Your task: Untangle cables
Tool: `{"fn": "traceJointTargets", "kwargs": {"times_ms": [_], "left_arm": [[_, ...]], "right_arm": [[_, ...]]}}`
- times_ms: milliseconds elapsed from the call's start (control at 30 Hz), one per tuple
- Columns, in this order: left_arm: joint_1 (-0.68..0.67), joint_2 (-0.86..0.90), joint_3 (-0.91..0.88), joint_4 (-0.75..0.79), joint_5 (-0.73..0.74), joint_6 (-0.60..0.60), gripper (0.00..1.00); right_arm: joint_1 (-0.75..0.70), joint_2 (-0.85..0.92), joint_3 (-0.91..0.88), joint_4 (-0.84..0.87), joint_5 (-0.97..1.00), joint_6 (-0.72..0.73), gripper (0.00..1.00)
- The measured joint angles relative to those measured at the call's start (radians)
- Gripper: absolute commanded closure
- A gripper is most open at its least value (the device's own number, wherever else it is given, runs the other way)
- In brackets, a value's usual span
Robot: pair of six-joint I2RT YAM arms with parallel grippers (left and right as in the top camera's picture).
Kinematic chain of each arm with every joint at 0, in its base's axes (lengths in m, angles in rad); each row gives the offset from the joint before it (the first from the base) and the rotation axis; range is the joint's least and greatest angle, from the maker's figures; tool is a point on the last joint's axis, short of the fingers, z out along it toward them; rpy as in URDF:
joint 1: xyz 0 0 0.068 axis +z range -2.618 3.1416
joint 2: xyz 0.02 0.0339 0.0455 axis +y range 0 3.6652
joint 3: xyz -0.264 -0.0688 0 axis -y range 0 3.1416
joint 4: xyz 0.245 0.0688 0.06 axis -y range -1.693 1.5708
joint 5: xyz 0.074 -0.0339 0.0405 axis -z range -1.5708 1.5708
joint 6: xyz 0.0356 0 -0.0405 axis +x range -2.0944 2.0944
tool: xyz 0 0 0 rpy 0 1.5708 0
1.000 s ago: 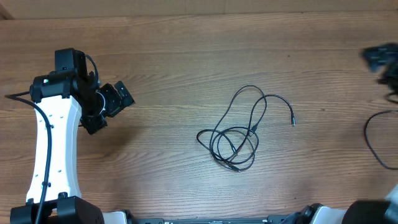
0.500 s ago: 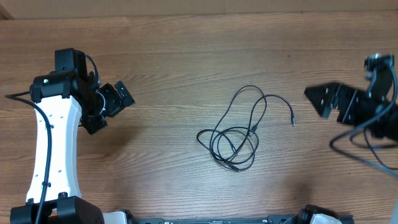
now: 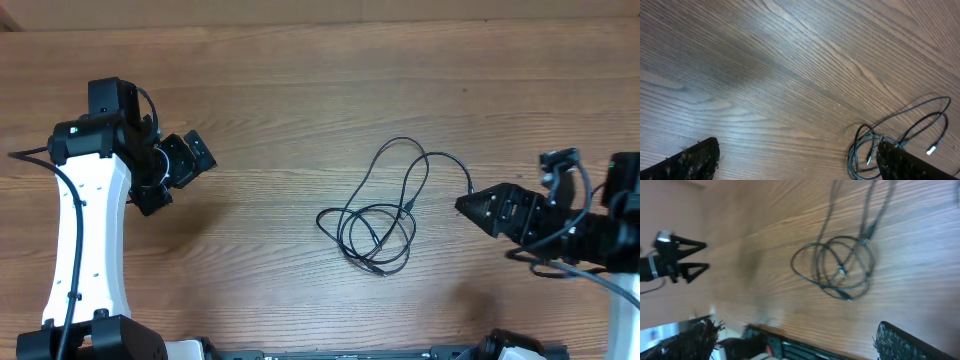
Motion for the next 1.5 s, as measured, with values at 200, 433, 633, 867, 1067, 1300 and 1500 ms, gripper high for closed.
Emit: {"fn": "traceJointTargets", "kwargs": {"times_ms": [200,433,633,867,1067,1300,1500], "left_arm": [[0.000,0.000,0.000,0.000,-0.001,0.000,0.00],[0.000,0.000,0.000,0.000,-0.001,0.000,0.00],[0.000,0.000,0.000,0.000,0.000,0.000,0.00],[0.000,0.000,0.000,0.000,0.000,0.000,0.00],[0.000,0.000,0.000,0.000,0.000,0.000,0.01],[0.000,0.000,0.000,0.000,0.000,0.000,0.01],[0.000,0.000,0.000,0.000,0.000,0.000,0.00]], "right_arm": [[0.006,0.002,-0.294,0.188,-0.194,0.000,0.00],[0.085,0.002,-0.559,0.478,-0.269,0.085,0.08],[0.195,0.003,-0.679,0.776,-0.217,0.346,0.07],[0.417,0.003,-0.689,0.974,0.009,0.683,0.00],[0.571,0.003,-0.690,1.007,0.268,0.924,0.00],[0.711,0.019,-0.692,1.114,0.380,1.017,0.05],[0.778,0.145,-0.692,1.149,0.476,1.045,0.10]]}}
